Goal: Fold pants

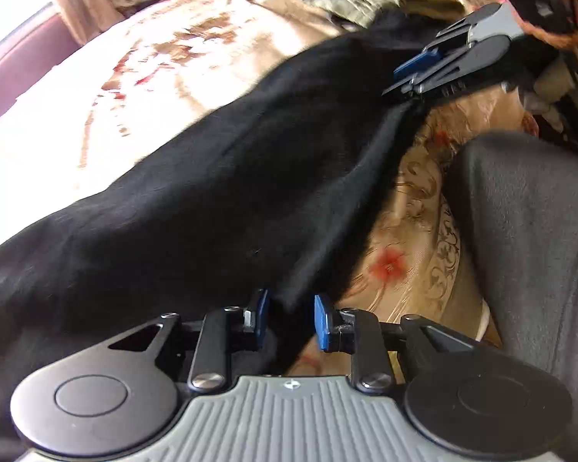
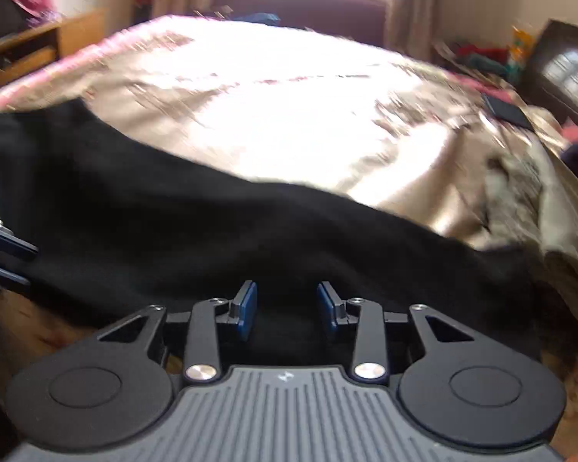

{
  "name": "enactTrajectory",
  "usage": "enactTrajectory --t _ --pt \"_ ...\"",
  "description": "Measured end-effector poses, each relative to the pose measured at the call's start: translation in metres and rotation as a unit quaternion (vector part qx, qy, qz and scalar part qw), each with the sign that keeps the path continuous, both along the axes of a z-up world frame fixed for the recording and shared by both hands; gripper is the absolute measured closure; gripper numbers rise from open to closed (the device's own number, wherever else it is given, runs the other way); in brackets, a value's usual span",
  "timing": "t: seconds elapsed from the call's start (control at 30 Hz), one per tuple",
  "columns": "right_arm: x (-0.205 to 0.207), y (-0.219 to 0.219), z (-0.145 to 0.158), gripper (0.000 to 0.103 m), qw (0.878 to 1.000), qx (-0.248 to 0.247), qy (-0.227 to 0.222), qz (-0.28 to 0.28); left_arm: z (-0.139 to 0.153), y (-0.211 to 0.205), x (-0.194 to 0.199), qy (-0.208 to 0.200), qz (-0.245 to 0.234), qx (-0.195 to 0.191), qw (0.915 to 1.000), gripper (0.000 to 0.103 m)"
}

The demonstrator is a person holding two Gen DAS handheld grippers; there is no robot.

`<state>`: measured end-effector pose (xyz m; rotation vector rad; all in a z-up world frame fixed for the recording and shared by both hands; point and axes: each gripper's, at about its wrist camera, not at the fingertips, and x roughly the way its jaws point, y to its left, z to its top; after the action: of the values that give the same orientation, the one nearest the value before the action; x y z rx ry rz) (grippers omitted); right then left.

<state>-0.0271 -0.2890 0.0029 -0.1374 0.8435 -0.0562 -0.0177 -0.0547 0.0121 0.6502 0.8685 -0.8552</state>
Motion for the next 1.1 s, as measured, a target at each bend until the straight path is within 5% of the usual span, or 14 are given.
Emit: enactTrajectory --t 0.07,0.2,0.43,0.9,1.0,1.1 --pt "-0.016 -0.041 0.012 0.066 0.997 0.056 -0.015 -0.06 0.002 -0.01 -0.004 -0.022 -0.031 0.021 0.999 0.065" --pt "-0.048 -0.089 0.02 0.064 0.981 0.076 -0.06 -0.168 0.006 -0.013 -0.004 -0.023 -0.047 0.019 0.9985 0.065" --pt "-0.085 -0.142 -0.005 0.059 0.896 0.319 -0.112 -0.289 -0.001 -0.036 0.004 -0.024 -0.05 -0.001 0.9985 0.064" --pt "-0.09 -0.16 -0.051 0.058 0.779 0.561 -0.134 -0.246 -0.001 -0.05 0.0 -0.037 -0.044 -0.037 0.9977 0.058" --pt "-0.089 -0.157 -0.06 0.058 0.779 0.577 -0.1 -0.225 -0.005 -0.057 0.006 -0.017 -0.041 -0.054 0.9976 0.058" --pt "-0.076 -0.155 -0.067 0.057 0.76 0.603 -0.106 -0.218 -0.005 -0.069 0.005 -0.027 -0.059 -0.045 0.9969 0.058"
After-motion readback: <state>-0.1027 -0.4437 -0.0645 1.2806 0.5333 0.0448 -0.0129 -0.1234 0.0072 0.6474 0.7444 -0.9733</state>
